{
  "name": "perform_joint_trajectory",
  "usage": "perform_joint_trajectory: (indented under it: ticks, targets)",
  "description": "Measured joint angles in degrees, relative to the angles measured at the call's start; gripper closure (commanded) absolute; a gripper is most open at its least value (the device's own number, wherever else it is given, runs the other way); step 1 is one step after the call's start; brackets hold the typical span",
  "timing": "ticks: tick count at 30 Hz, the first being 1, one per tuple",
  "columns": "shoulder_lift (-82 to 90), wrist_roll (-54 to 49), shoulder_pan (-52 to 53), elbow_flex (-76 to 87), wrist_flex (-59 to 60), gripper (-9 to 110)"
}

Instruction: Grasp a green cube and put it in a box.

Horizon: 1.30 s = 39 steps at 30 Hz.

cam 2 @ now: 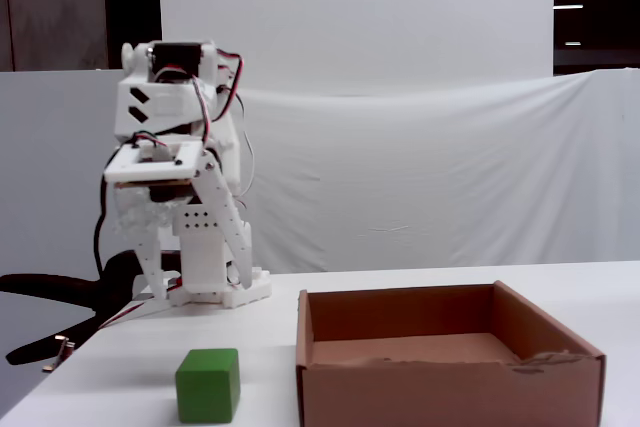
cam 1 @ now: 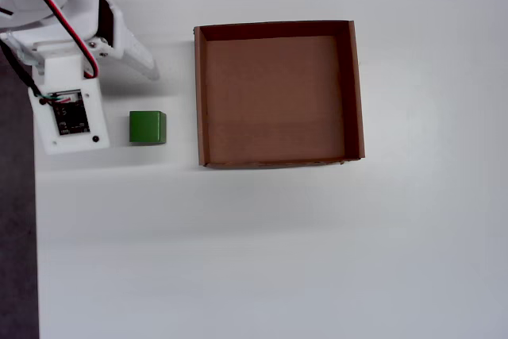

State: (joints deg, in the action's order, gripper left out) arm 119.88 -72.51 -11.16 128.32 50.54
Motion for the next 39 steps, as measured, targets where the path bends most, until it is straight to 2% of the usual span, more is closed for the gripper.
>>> perform_joint_trajectory:
  ticks: [6,15,39]
  targets:
    - [-12.22,0.00,0.97,-10.02,0.00,71]
    - [-23.12,0.00,0.97,-16.70,-1.58,70]
    - [-32.17,3.87,-2.72,-17.23,-8.09,71]
